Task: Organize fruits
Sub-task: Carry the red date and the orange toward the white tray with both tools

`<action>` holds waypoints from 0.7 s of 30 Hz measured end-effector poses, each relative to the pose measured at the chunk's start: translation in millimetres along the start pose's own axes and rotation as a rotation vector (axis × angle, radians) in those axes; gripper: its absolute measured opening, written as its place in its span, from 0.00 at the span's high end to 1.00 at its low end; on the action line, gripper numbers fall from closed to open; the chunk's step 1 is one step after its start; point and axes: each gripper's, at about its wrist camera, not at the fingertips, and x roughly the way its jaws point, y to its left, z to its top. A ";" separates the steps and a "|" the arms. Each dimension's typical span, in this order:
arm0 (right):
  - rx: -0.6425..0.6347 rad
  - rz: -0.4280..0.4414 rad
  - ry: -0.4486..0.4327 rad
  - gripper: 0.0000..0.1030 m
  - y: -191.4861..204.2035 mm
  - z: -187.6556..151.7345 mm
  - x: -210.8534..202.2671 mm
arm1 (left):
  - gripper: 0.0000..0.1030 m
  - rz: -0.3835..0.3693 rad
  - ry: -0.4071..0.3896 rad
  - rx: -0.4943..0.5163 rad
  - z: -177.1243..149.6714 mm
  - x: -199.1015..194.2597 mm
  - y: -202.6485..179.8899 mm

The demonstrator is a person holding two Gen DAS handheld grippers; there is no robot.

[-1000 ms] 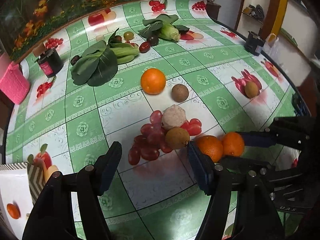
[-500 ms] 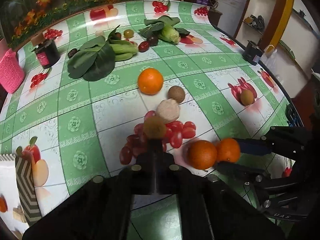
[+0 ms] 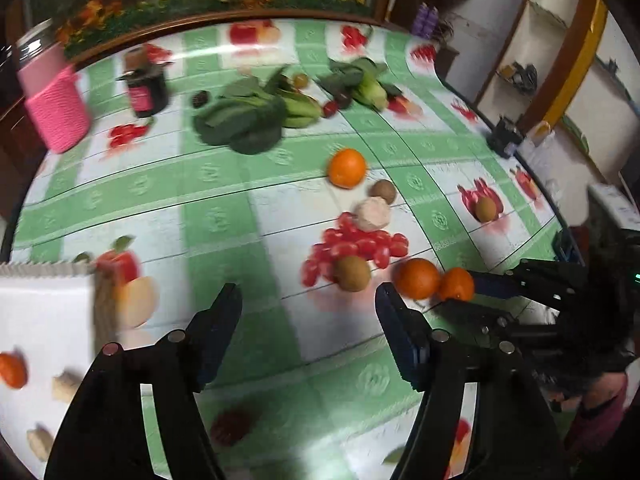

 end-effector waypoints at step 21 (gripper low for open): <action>-0.020 -0.002 -0.003 0.70 12.0 -1.9 -5.1 | 0.81 0.147 0.068 0.092 -68.3 -7.4 9.5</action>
